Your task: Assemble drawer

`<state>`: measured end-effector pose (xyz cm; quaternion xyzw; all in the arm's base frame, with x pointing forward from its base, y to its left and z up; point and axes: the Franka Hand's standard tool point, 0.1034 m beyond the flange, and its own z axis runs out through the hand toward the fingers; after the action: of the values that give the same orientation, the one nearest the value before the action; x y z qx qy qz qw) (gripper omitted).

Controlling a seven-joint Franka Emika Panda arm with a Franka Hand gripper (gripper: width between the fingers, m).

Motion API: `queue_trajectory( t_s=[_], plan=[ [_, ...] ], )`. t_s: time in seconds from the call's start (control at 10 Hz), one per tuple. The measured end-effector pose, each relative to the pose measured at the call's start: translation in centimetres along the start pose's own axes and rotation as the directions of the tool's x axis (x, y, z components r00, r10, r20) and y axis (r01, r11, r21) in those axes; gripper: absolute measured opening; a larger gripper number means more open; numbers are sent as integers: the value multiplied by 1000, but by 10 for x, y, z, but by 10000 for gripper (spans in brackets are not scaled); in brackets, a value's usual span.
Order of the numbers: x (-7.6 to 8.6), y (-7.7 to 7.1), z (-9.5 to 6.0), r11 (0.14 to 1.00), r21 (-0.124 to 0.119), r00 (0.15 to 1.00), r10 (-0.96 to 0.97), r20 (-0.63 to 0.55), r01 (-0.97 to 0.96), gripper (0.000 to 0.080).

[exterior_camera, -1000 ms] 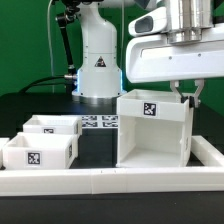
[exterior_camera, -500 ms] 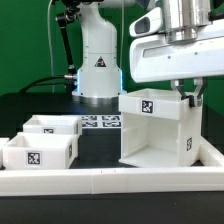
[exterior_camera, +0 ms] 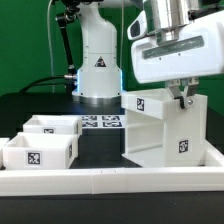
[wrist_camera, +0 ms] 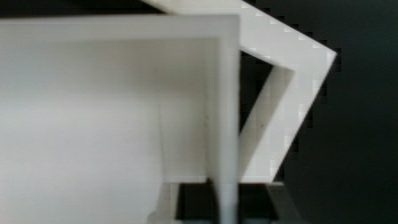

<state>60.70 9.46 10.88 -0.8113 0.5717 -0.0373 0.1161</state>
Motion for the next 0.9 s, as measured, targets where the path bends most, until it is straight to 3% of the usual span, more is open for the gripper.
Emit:
queue_trajectory(
  t_s=[0.3,0.6,0.8,0.9],
  plan=[
    [8,-16,5,978,2,978,207,23,-207,45],
    [16,-35,10,968,7,967,252,29,-252,46],
    [16,-35,10,967,-26,967,253,40,-252,48],
    [16,-34,10,968,-27,967,251,40,-250,48]
  ],
)
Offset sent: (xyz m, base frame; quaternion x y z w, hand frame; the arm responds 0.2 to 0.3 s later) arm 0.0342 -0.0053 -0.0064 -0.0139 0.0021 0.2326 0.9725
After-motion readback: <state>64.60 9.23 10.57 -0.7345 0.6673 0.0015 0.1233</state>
